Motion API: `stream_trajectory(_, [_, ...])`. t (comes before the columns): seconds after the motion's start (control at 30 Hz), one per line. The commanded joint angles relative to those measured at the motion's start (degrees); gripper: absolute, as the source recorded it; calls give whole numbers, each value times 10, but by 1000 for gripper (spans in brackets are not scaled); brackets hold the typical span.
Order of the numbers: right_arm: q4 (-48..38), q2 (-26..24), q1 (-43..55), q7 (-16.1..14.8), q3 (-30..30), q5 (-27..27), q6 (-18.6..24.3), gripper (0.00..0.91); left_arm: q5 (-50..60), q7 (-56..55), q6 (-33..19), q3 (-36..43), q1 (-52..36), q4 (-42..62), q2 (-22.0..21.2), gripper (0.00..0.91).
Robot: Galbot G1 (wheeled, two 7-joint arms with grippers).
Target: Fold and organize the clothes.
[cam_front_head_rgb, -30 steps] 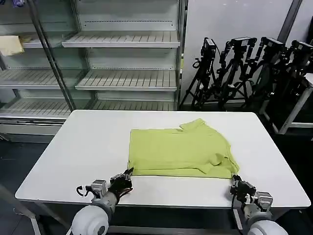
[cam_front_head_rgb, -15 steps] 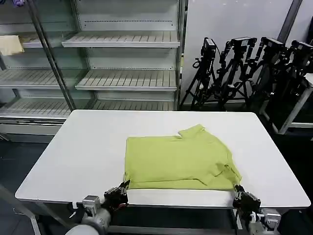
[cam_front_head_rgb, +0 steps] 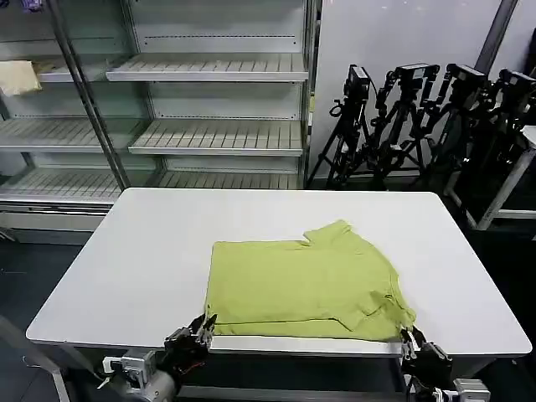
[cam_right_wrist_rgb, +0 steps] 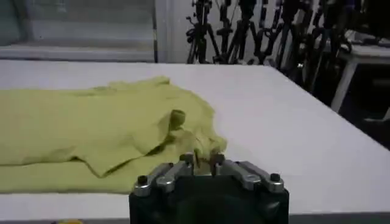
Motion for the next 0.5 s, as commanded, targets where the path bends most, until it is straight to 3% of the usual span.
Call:
stream_trajectory(0.03, [20,-8,27,-2,12,-11,0,907,-17,-6,0,-32,-12,-23,15,907])
stream_trajectory(0.3, [-24,-45,128,23,6,25,-24,907,-49,-28,-1,-1,-109,43,35,907])
stream_trajectory(0.5, [-94,-75,264,52,-35,73,-53,907,-61,-40,0,34,-189,98,39,907])
